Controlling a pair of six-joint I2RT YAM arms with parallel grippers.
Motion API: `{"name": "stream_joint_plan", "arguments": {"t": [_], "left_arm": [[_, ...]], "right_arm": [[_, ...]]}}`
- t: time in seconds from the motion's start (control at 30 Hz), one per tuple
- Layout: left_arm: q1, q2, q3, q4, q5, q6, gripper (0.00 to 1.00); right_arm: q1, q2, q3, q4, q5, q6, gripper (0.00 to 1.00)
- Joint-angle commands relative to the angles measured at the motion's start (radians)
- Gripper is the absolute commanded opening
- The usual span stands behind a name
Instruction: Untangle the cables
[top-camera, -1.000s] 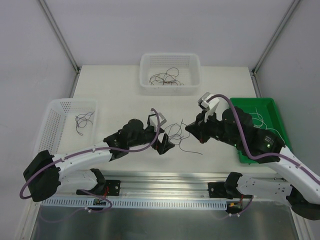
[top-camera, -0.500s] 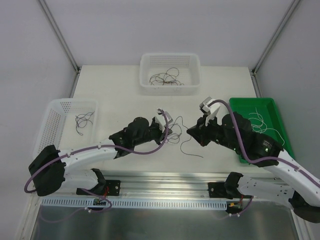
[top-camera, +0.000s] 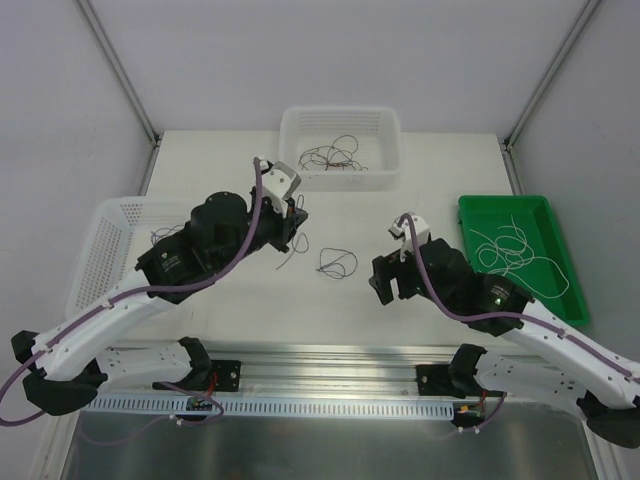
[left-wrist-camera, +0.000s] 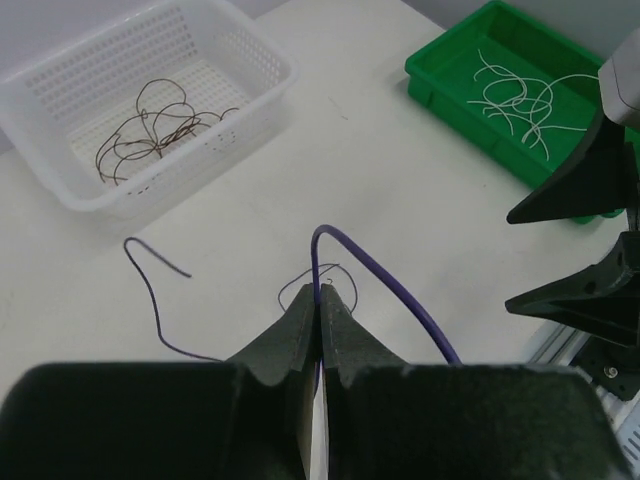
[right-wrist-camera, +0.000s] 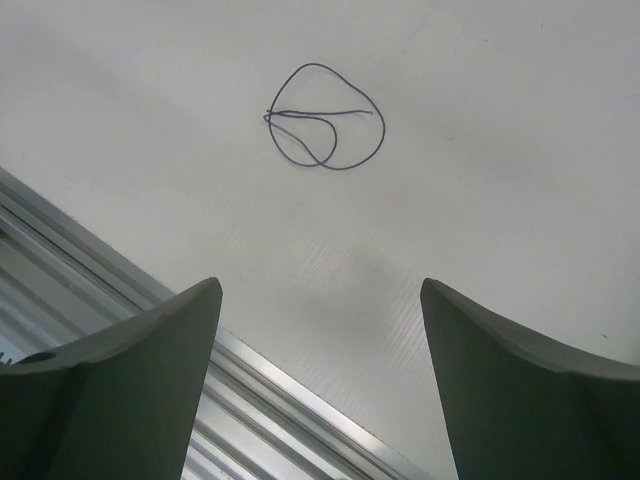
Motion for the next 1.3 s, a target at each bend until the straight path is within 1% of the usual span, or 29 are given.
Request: {"name": "stream_joint_plan", "arguments": {"t": [0.0, 0.03, 0.1, 0.13, 0.2, 0.23, 0.33, 0.37, 0.43, 0.47, 0.53, 0.6, 0.67, 0.7, 0.8, 0.83, 0.87, 0.9, 0.93, 0.97, 1.03, 1.1, 1.13, 1.17, 1.23, 1.27], "left_arm": [[-0.004, -0.006, 0.077, -0.253, -0.078, -0.102, 0.00], [-0.004, -0.004, 0.090, -0.304, -0.102, -0.110, 0.00], [-0.001, -0.007, 0.111, -0.338, -0.183, -0.124, 0.00], [0.014, -0.012, 0.117, -0.358, -0.207, -0.129, 0.00], [0.051, -0.018, 0.134, -0.405, -0.216, -0.136, 0.00], [0.110, -0.028, 0.136, -0.415, -0.208, -0.141, 0.00], [0.224, -0.050, 0.133, -0.427, -0.139, -0.146, 0.00], [0.291, -0.055, 0.127, -0.430, -0.136, -0.144, 0.00], [0.350, -0.067, 0.130, -0.436, -0.139, -0.129, 0.00], [0.408, -0.073, 0.130, -0.438, -0.145, -0.123, 0.00], [0.460, -0.085, 0.121, -0.438, -0.193, -0.101, 0.00], [0.539, -0.090, 0.111, -0.436, -0.256, -0.075, 0.00], [0.595, -0.093, 0.091, -0.435, -0.323, -0.064, 0.00], [0.669, -0.095, 0.085, -0.433, -0.334, -0.064, 0.00], [0.770, -0.105, 0.033, -0.387, -0.391, -0.067, 0.00], [0.845, -0.111, -0.009, -0.367, -0.398, -0.067, 0.00], [0.885, -0.113, -0.033, -0.325, -0.391, -0.069, 0.00], [0.922, -0.114, -0.054, -0.297, -0.367, -0.072, 0.00], [1.012, -0.113, -0.101, -0.272, -0.334, -0.078, 0.00], [1.049, -0.113, -0.125, -0.222, -0.254, -0.096, 0.00], [1.115, -0.107, -0.190, -0.179, -0.240, -0.124, 0.00], [1.148, -0.105, -0.234, -0.110, -0.254, -0.156, 0.00], [1.189, -0.107, -0.276, -0.084, -0.257, -0.167, 0.00], [1.206, -0.105, -0.293, -0.049, -0.259, -0.184, 0.00], [1.243, -0.099, -0.329, -0.028, -0.260, -0.211, 0.00], [1.276, -0.096, -0.338, -0.024, -0.259, -0.250, 0.01]], "right_arm": [[-0.005, 0.016, -0.025, 0.072, 0.048, 0.008, 0.85], [-0.005, 0.028, -0.034, 0.084, 0.039, 0.006, 0.85], [-0.011, 0.056, -0.057, 0.133, 0.017, 0.006, 0.85], [-0.013, 0.097, -0.064, 0.147, 0.013, 0.008, 0.85], [-0.016, 0.142, -0.065, 0.175, -0.001, 0.011, 0.85], [-0.017, 0.177, -0.064, 0.179, -0.003, 0.022, 0.85], [-0.017, 0.217, -0.070, 0.199, -0.016, 0.037, 0.85], [-0.019, 0.223, -0.073, 0.207, -0.021, 0.040, 0.85], [-0.017, 0.229, -0.088, 0.213, -0.029, 0.049, 0.86], [-0.017, 0.232, -0.093, 0.215, -0.041, 0.057, 0.87], [-0.017, 0.235, -0.117, 0.222, -0.050, 0.069, 0.91], [-0.016, 0.235, -0.139, 0.230, -0.065, 0.089, 0.94], [-0.016, 0.235, -0.166, 0.242, -0.084, 0.109, 0.96], [-0.016, 0.234, -0.174, 0.245, -0.091, 0.114, 0.97], [-0.016, 0.238, -0.188, 0.244, -0.108, 0.123, 0.99], [-0.016, 0.238, -0.189, 0.241, -0.113, 0.121, 0.99], [-0.016, 0.237, -0.191, 0.233, -0.113, 0.123, 0.99], [-0.011, 0.232, -0.192, 0.232, -0.110, 0.121, 1.00], [-0.013, 0.222, -0.194, 0.227, -0.107, 0.121, 1.00], [-0.013, 0.214, -0.200, 0.226, -0.104, 0.123, 1.00], [-0.013, 0.194, -0.206, 0.219, -0.104, 0.123, 1.00], [-0.011, 0.185, -0.208, 0.212, -0.107, 0.124, 0.99], [-0.011, 0.171, -0.209, 0.200, -0.111, 0.123, 1.00], [-0.013, 0.166, -0.208, 0.192, -0.111, 0.123, 0.99], [-0.011, 0.148, -0.212, 0.175, -0.115, 0.123, 1.00], [-0.011, 0.130, -0.215, 0.172, -0.113, 0.121, 1.00]]}}
